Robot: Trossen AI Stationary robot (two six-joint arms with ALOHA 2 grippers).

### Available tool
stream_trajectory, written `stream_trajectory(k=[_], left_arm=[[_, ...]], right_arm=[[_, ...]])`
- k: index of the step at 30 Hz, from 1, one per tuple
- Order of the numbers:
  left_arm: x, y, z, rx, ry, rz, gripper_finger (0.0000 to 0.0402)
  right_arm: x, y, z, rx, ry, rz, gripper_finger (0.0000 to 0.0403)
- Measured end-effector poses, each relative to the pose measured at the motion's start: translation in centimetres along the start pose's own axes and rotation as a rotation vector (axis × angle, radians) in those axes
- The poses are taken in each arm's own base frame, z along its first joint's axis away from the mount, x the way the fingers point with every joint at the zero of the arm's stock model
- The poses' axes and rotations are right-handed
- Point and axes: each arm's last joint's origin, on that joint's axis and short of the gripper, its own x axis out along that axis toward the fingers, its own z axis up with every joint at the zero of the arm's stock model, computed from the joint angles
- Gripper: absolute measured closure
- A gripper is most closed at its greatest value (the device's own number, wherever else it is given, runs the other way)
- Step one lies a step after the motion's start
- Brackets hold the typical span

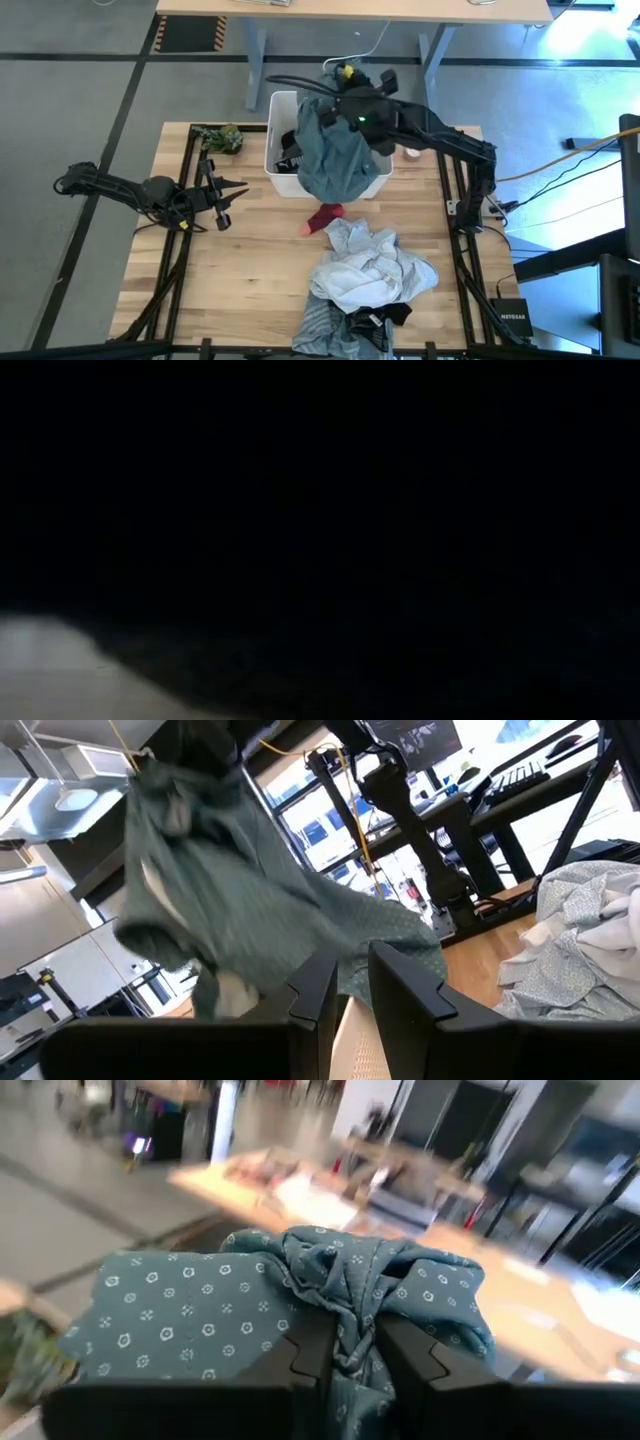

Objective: Sort clothes
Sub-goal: Put the blue patterned shirt into the white laundry bin

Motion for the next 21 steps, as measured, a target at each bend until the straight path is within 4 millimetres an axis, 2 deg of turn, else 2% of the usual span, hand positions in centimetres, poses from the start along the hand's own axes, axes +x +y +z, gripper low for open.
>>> stream_trajectory(k=[6, 11, 16, 21], left_arm=[[0.0, 0.0, 0.0, -0.005, 0.0, 0.0, 0.0345], [0.0, 0.0, 0.0, -0.012, 0.0, 0.0, 0.0345], [0.0, -0.1, -0.1, -0.011, 0.006, -0.005, 0.0345], [0.0, -0.1, -0.1, -0.019, 0.014, -0.011, 0.0345]], right_arm=[[1.9, 0.8, -2.5, -0.005, 0.185, 0.138, 0.0283], [1.2, 1.4, -3.1, -0.05, 0.239, 0.205, 0.0208], [-2.1, 2.3, -3.5, -0.109, 0.264, 0.346, 0.0157], [-6.9, 4.8, -5.4, -0.26, 0.32, 0.458, 0.0142]])
